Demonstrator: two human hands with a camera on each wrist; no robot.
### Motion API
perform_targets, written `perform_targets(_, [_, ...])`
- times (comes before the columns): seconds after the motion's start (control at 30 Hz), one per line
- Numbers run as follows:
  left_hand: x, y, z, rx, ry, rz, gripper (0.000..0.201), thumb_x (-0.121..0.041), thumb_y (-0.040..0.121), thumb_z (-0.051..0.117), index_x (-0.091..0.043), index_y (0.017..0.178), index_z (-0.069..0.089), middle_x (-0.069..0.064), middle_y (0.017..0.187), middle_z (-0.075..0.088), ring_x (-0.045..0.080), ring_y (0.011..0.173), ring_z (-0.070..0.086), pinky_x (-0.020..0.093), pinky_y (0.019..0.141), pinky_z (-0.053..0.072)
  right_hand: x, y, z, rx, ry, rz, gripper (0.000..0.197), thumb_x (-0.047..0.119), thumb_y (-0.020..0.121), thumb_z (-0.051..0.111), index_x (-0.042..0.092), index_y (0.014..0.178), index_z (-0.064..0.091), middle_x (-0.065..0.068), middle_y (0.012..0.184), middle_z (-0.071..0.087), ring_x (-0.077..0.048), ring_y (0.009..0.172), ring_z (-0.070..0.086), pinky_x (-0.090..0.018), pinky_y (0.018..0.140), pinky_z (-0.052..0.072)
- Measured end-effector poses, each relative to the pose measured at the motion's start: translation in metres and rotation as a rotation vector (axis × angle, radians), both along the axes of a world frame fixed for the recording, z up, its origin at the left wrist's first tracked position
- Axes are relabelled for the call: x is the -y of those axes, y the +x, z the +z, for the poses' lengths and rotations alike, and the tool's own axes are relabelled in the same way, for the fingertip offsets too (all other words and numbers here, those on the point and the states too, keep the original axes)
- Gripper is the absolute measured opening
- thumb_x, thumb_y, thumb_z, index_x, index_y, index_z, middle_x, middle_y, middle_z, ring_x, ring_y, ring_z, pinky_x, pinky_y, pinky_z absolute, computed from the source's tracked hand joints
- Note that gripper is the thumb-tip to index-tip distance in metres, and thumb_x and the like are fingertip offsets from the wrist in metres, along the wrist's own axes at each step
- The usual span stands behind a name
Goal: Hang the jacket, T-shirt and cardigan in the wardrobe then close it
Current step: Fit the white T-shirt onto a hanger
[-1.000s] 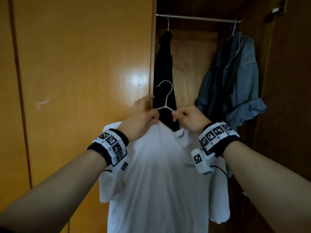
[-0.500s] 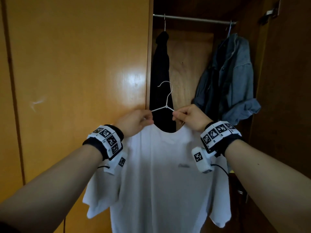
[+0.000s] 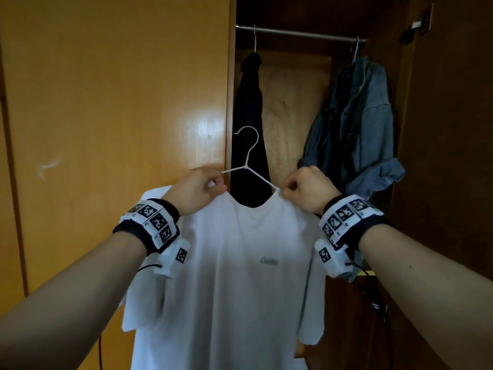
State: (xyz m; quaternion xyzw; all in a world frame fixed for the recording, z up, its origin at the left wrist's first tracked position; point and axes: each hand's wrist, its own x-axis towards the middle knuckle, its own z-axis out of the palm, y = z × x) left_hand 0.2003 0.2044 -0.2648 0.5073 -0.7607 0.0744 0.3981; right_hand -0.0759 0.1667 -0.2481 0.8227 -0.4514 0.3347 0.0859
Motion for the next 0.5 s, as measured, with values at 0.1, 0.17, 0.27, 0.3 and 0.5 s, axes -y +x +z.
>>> perform_targets(0.1, [0.001, -0.002, -0.001, 0.041, -0.019, 0.025, 0.014, -0.031, 0.093, 0.063, -0.021, 0.084, 0.064, -0.001, 0.089, 0.063, 0.015, 0.077, 0.054, 0.032, 0.068, 0.043, -0.006, 0.009, 0.000, -0.204, -0.107, -0.089, 0.015, 0.031, 0.078, 0.061, 0.021, 0.073, 0.070, 0.001, 0.076, 0.067, -0.021, 0.078, 0.063, -0.033, 0.068, 0.053])
perform_targets(0.17, [0.002, 0.000, -0.001, 0.054, -0.018, 0.034, 0.014, -0.032, 0.093, 0.063, -0.023, 0.082, 0.063, 0.000, 0.089, 0.063, 0.012, 0.076, 0.052, 0.033, 0.069, 0.041, -0.004, 0.010, 0.001, -0.160, -0.005, -0.051, 0.013, 0.032, 0.078, 0.063, 0.022, 0.070, 0.068, 0.004, 0.075, 0.065, -0.020, 0.082, 0.062, -0.037, 0.073, 0.055])
perform_targets(0.27, [0.002, 0.007, -0.002, 0.069, -0.010, 0.049, 0.013, -0.032, 0.093, 0.063, -0.027, 0.081, 0.061, -0.001, 0.090, 0.062, 0.011, 0.077, 0.052, 0.033, 0.071, 0.041, 0.000, 0.006, 0.002, -0.065, 0.128, 0.033, 0.012, 0.037, 0.074, 0.066, 0.030, 0.065, 0.066, 0.011, 0.073, 0.067, -0.012, 0.080, 0.066, -0.039, 0.078, 0.058])
perform_targets(0.3, [0.002, 0.008, -0.002, 0.067, -0.006, 0.053, 0.013, -0.033, 0.093, 0.063, -0.028, 0.081, 0.061, -0.001, 0.092, 0.063, 0.014, 0.080, 0.053, 0.034, 0.073, 0.044, 0.002, 0.006, 0.002, -0.052, 0.136, 0.052, 0.011, 0.039, 0.072, 0.067, 0.032, 0.064, 0.066, 0.011, 0.072, 0.068, -0.010, 0.077, 0.067, -0.039, 0.077, 0.059])
perform_targets(0.5, [0.003, 0.003, -0.003, 0.052, -0.014, 0.065, 0.013, -0.034, 0.093, 0.063, -0.024, 0.084, 0.064, -0.001, 0.093, 0.064, 0.019, 0.088, 0.055, 0.037, 0.079, 0.046, 0.011, 0.011, 0.003, -0.100, 0.086, 0.019, 0.017, 0.035, 0.076, 0.072, 0.032, 0.061, 0.065, 0.011, 0.070, 0.067, -0.012, 0.074, 0.067, -0.039, 0.072, 0.060])
